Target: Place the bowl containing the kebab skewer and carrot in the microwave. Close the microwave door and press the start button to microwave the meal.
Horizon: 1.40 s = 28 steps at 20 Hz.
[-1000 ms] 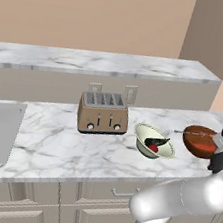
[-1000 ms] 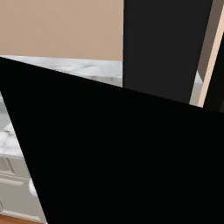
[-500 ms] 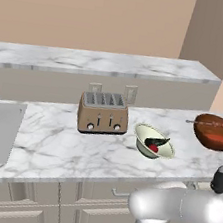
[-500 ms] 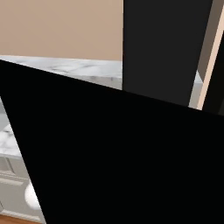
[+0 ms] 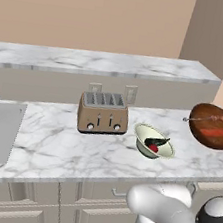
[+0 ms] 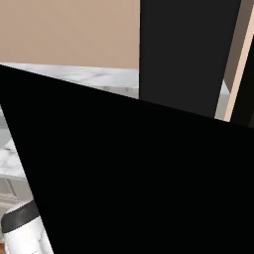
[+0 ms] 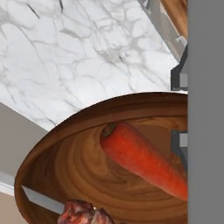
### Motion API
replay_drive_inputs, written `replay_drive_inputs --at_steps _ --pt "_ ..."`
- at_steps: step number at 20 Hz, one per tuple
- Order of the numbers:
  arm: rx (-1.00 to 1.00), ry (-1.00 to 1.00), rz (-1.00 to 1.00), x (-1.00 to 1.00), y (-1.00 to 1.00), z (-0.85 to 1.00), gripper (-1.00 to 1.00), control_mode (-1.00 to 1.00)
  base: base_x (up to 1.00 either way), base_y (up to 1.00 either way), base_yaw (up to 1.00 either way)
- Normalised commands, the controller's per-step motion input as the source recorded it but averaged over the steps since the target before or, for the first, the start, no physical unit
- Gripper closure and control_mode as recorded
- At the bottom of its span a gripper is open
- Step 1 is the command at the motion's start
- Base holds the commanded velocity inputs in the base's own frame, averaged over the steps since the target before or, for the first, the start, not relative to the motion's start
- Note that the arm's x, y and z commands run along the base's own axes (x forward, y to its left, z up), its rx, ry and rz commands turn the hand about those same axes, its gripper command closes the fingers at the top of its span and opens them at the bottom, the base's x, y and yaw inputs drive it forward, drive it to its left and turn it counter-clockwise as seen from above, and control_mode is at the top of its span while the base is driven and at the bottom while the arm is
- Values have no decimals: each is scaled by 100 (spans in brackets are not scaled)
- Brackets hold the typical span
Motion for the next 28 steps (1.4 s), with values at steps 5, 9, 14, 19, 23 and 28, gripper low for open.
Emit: replay_drive_inputs --at_steps 5,9,14,19,23,28 --pt "-9 0 6 -9 97 9 100 -100 0 0 0" --pt "-10 0 4 -16 94 0 100 -100 0 0 0" --pt "-7 0 3 -1 73 5 100 -100 0 0 0" --pt "-3 -1 0 2 33 19 100 -100 0 0 0" --pt "0 0 0 0 0 0 100 100 -12 2 0" --pt "0 0 0 0 0 0 100 100 -85 2 0"
